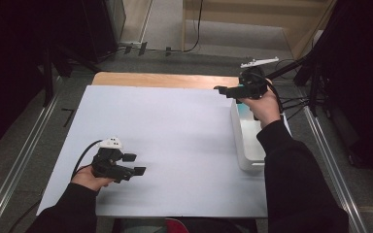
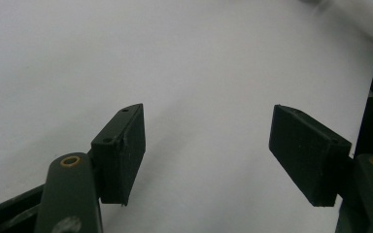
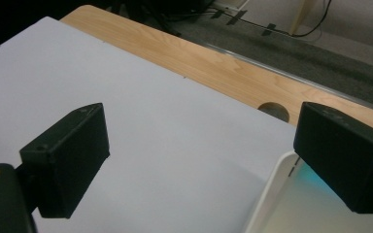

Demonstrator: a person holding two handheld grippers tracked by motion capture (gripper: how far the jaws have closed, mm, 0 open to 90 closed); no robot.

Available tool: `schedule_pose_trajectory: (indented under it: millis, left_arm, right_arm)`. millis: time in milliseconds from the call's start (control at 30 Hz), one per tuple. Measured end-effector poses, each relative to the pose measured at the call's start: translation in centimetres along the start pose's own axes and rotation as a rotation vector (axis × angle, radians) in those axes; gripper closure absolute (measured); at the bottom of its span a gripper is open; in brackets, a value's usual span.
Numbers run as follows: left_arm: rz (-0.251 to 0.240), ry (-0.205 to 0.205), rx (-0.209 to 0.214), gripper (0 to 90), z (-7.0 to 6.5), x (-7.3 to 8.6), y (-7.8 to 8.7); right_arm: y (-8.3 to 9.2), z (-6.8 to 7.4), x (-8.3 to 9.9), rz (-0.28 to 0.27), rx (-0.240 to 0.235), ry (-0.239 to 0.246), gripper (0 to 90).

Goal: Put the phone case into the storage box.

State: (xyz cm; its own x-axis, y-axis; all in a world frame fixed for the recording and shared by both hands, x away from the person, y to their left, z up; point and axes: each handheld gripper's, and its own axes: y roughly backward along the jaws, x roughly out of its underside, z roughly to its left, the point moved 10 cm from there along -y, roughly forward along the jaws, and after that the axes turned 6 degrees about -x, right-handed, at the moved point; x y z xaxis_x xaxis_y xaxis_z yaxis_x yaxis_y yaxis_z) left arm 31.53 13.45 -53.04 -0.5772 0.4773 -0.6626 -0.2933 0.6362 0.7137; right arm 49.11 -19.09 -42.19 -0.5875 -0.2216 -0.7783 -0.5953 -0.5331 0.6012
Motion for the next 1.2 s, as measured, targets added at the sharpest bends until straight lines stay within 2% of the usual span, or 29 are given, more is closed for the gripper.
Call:
schedule_pose_trajectory:
  millis: [233, 600, 1200]
  left_arm:
    - [-0.006, 0.004, -0.001, 29.0, 0.1, -0.1, 0.0]
    - [-0.009, 0.007, -0.001, 29.0, 0.0, -0.1, 0.0]
    - [-0.010, 0.005, 0.005, 29.0, 0.0, -0.1, 0.1]
  right_arm:
    - [0.3, 1.9, 0.2, -0.002, -0.035, 0.039, 4.7]
    - [1.1, 3.9, 1.4, -0.007, -0.083, 0.062, 4.7]
    - [2.1, 6.6, 4.1, 0.007, -0.147, 0.064, 4.7]
